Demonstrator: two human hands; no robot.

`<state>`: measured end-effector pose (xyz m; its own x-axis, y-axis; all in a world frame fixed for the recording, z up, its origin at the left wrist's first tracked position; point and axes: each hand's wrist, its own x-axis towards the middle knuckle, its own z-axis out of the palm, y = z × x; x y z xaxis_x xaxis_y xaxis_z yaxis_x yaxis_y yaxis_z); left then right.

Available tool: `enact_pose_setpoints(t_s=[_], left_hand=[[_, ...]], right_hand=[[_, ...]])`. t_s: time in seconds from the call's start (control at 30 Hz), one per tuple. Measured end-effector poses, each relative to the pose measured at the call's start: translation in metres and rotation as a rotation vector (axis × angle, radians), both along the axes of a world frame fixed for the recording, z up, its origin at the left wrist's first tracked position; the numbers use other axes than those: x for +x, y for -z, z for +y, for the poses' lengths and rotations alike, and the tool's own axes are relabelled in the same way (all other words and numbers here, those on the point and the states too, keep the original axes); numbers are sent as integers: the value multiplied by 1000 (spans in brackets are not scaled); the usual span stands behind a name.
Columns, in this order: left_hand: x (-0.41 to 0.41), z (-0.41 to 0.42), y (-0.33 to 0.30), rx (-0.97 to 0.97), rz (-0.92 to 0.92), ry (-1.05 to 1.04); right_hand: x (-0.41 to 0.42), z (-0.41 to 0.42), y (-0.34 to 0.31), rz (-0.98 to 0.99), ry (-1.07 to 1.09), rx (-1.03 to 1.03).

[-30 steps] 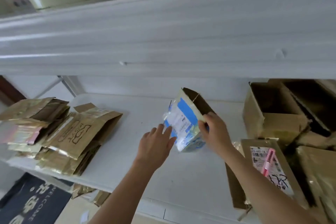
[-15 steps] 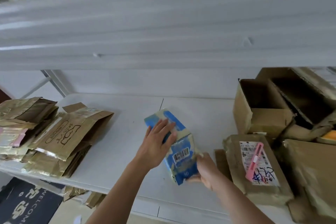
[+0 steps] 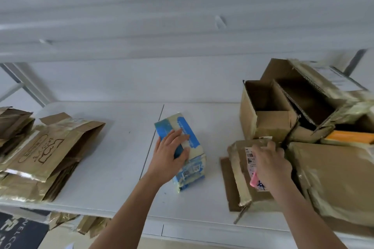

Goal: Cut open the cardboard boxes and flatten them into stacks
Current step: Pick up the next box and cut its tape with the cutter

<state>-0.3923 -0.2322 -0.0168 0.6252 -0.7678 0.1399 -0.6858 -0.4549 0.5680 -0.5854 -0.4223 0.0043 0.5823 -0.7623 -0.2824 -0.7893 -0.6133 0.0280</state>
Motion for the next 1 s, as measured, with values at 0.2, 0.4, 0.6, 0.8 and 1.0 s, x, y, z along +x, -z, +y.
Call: enact_pose_setpoints(t_s=[0.2,0.4,0.6,0.8,1.0], left_hand=[[21,-13,-25,207,55,-180],[24,-7,-22,0,454,-143],[-4,-4,-18,-16,426,-84],[-13,-1,-19,14,389,-188],[-6,3,-19,-77,362,-219]], right_hand=[[-5,-13,5,-124,-135,-139],[3,-16,7,-701,21,386],[34,15,-17,-1422,332,1155],[71,38,-18,-1504,252,1205],[111,55,-12,-1515,140,1051]])
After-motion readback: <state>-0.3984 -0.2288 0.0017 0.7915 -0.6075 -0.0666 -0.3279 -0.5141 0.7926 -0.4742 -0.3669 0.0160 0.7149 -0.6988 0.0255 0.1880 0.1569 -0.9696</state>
